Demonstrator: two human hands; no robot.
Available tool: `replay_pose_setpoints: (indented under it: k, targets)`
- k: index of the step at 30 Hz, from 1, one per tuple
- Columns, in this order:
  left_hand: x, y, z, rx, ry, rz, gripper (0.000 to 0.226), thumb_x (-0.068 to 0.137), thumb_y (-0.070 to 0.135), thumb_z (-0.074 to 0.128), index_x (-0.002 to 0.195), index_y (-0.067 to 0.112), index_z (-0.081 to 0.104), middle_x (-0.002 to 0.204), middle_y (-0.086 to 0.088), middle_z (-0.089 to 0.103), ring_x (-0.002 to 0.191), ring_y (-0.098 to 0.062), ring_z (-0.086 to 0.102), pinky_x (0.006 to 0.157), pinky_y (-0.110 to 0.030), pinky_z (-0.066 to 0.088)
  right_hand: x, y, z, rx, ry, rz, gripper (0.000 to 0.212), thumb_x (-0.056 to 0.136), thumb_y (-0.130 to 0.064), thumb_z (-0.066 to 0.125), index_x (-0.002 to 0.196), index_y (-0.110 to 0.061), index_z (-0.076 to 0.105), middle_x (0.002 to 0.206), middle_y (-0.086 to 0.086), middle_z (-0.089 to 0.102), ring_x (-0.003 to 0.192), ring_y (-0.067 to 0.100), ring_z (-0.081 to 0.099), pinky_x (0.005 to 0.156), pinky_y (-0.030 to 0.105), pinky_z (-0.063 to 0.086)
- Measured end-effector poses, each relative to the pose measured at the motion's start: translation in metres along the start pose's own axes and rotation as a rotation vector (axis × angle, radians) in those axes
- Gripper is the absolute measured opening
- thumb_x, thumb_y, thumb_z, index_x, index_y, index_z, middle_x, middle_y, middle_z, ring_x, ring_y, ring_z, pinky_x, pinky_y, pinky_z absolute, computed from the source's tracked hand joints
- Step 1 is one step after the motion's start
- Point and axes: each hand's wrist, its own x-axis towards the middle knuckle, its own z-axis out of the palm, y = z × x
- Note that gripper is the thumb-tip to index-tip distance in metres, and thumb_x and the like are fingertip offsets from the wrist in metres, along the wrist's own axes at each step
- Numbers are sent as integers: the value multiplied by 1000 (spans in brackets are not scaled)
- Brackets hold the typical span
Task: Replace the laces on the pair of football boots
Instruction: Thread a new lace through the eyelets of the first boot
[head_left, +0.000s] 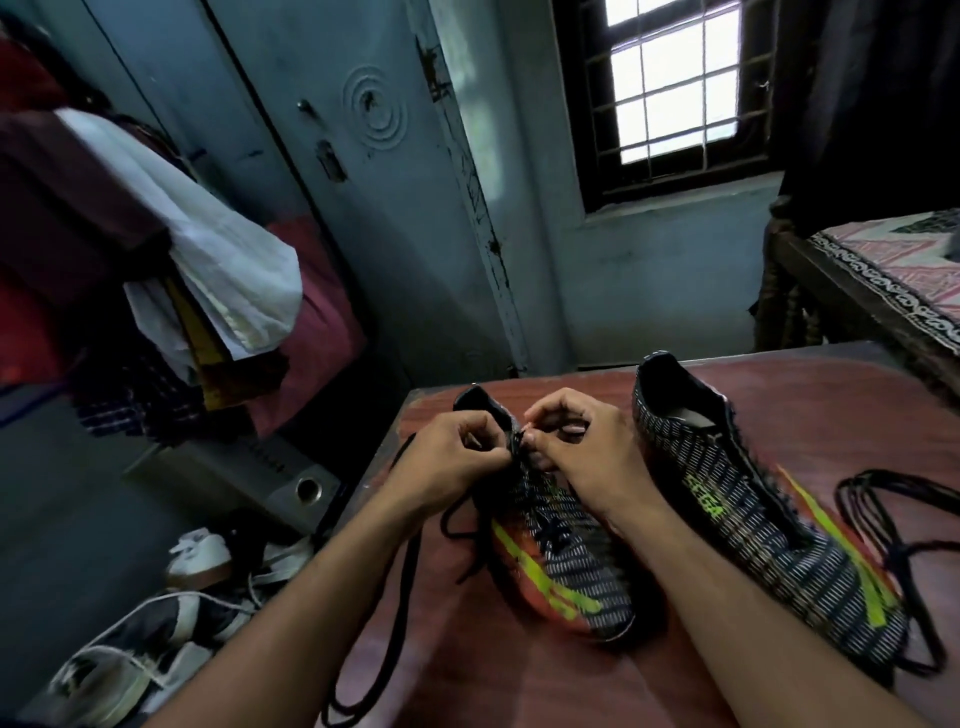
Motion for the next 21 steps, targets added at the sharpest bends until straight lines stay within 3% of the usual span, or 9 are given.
replay_pose_setpoints:
  k: [4,9,14,18,21]
  targets:
    - [-2,-1,13,-71,118,25,10,73,17,71,69,15,63,57,7,58,54,-8,49,57,-30,39,0,5,1,-110,5,-77,26,84,-5,80,93,-29,74,88,-16,75,86,-4,70,77,13,54]
    - [-4,-5,24,-127,229,10,14,79,6,75,71,11,65,57,10,58,55,-5,48,56,-26,38,4,8,3,-141,-6,-29,11,85,-19,80,93,-26,80,88,-16,76,86,-5,68,82,14,52]
    - [-5,-12,18,-259,139,-7,17,87,10,76,76,22,72,77,3,72,76,-11,65,74,-34,53,5,9,1,-113,-6,13,15,85,-13,79,87,-28,79,86,-16,75,85,-3,68,82,18,53]
    - [-11,-12,14,-267,94,3,17,93,6,73,81,18,72,78,5,71,76,-7,64,75,-27,51,4,6,2,-105,-4,-9,18,88,-13,77,85,-31,76,84,-17,73,85,-1,69,82,25,58]
    - [-10,-8,14,-139,135,56,11,88,12,79,80,17,73,75,3,72,72,-8,63,72,-34,52,1,5,1,-222,-1,-111,20,89,-11,73,88,-31,73,86,-19,71,85,-1,66,79,19,53]
